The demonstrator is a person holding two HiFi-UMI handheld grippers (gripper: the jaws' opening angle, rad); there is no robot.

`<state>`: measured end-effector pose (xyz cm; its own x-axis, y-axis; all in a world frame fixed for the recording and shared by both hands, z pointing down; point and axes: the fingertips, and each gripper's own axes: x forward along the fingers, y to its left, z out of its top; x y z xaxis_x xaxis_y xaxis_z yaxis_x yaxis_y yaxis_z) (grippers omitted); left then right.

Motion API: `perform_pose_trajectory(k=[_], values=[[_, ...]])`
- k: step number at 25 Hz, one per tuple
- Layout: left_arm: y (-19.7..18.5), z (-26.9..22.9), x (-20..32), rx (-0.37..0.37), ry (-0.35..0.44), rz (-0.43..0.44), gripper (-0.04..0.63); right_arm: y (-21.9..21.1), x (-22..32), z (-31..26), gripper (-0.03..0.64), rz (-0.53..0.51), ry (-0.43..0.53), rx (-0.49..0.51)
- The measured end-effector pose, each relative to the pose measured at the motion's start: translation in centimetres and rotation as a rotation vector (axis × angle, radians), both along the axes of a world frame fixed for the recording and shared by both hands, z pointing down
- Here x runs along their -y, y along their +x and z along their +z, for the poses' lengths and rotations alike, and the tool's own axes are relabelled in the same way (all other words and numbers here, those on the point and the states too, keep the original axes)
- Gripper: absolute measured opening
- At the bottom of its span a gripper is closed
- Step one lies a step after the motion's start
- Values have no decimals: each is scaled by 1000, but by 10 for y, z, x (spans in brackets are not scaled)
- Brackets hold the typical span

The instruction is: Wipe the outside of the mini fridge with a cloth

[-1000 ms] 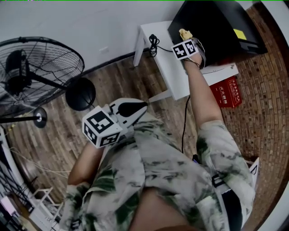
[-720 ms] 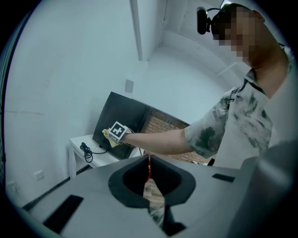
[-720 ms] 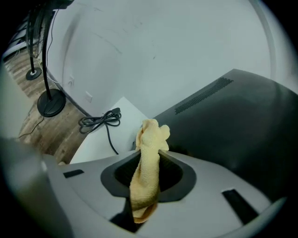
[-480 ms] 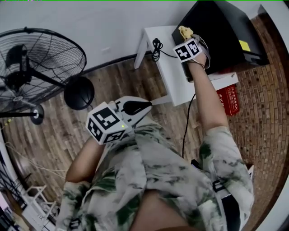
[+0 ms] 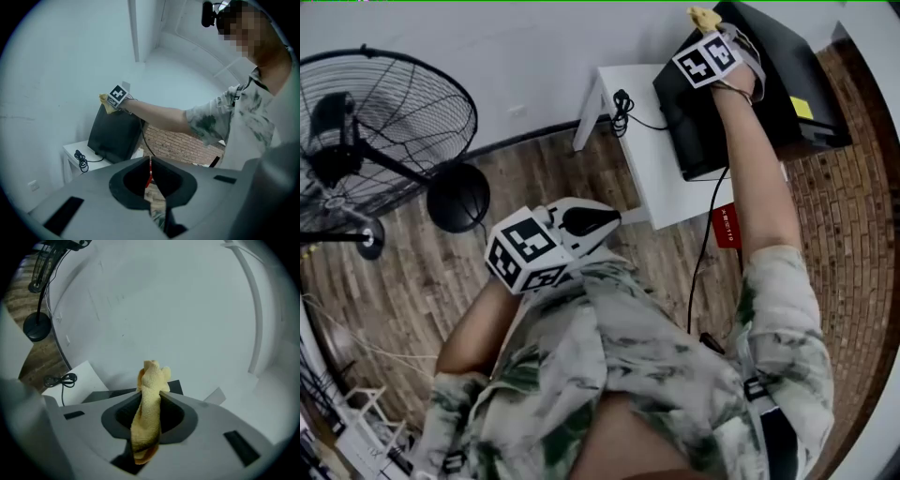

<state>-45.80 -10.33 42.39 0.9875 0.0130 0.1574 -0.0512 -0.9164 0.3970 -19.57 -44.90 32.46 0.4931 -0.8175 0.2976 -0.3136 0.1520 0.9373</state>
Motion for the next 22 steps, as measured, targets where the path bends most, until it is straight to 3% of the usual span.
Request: perform_pose_trajectory(k=[4, 14, 22], values=[[0, 2, 4, -3, -7, -23, 28, 15, 14, 7, 98, 27, -45, -73], [-14, 15, 22, 17, -45, -110, 28, 34, 29, 112, 98, 73, -254, -151], [-22, 30, 32, 39, -74, -168, 28, 43, 32, 202, 98, 90, -400, -146]])
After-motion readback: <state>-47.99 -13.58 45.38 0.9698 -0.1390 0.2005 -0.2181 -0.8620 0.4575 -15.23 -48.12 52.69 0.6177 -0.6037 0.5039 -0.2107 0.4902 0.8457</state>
